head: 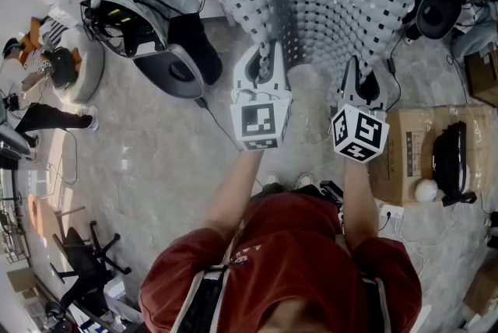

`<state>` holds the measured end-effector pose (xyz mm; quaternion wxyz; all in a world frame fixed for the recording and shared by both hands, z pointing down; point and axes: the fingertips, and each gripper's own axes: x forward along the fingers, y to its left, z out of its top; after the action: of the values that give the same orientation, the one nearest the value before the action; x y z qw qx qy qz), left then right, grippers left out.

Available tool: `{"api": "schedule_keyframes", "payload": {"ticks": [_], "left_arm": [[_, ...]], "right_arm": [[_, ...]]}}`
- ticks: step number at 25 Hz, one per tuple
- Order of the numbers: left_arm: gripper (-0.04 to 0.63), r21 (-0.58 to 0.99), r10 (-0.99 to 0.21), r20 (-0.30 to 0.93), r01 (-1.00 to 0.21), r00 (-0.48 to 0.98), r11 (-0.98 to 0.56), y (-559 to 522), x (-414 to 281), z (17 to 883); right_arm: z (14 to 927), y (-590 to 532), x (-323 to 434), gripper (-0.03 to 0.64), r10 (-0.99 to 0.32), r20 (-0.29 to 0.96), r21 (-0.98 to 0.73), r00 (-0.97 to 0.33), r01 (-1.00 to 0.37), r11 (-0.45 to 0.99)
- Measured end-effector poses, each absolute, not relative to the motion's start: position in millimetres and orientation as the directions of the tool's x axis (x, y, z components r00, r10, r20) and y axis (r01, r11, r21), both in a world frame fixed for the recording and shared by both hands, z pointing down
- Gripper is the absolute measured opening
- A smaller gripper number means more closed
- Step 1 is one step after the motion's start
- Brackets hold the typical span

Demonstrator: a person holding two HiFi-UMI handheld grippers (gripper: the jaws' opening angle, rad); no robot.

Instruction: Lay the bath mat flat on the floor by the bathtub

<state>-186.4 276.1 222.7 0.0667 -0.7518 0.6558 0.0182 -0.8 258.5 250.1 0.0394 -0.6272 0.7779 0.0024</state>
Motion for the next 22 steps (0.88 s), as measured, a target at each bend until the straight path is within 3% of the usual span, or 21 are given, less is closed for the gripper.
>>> {"api": "schedule_keyframes", "payload": {"ticks": [22], "left_arm": [[0.052,-0.082,-0.985,-0.110,-0.989,0.130,-0.122,318,-78,224]], "right_arm": [[255,297,103,0.098,-0.976,-0.073,-0.104,-0.205,-0.972,0.212]]}}
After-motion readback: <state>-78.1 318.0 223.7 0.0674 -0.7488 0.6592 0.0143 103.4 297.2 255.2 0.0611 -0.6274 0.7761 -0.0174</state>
